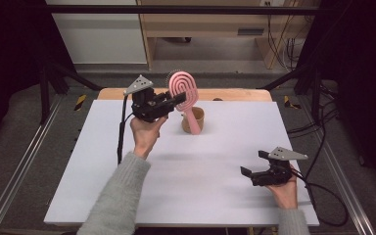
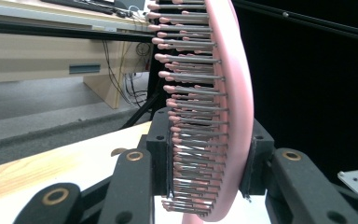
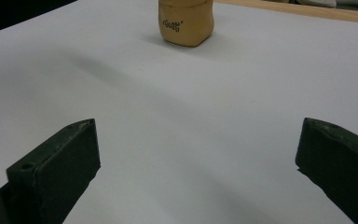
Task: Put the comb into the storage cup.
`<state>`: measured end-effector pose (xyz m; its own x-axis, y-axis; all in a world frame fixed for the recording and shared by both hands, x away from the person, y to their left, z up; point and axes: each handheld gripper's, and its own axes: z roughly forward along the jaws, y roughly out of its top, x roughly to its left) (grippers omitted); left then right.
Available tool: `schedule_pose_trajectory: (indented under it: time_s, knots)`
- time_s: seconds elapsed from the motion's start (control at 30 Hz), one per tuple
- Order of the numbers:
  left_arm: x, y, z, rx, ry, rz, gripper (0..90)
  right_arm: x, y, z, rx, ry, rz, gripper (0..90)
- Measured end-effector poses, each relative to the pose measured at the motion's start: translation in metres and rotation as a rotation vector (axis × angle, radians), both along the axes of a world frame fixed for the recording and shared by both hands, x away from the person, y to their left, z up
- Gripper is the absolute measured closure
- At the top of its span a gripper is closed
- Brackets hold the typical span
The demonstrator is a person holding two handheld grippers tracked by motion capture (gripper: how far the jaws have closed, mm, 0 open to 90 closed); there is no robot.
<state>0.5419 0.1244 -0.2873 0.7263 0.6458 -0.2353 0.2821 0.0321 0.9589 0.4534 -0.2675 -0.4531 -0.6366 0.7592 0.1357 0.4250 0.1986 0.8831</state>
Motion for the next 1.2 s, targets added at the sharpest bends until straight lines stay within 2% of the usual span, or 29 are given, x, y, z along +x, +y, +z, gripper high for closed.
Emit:
schedule_pose_trajectory:
  time_s: [0.63,1.2]
  knots:
    - [0.025,-0.011,0.002,0.012,0.015,0.021,63.3,0.000,0.000,-0.001,-0.006,0.000,0.007,0.2]
    - [0.041,-0.025,0.005,0.015,0.008,0.034,63.2,0.000,0.001,-0.001,-0.003,-0.002,0.010,0.2]
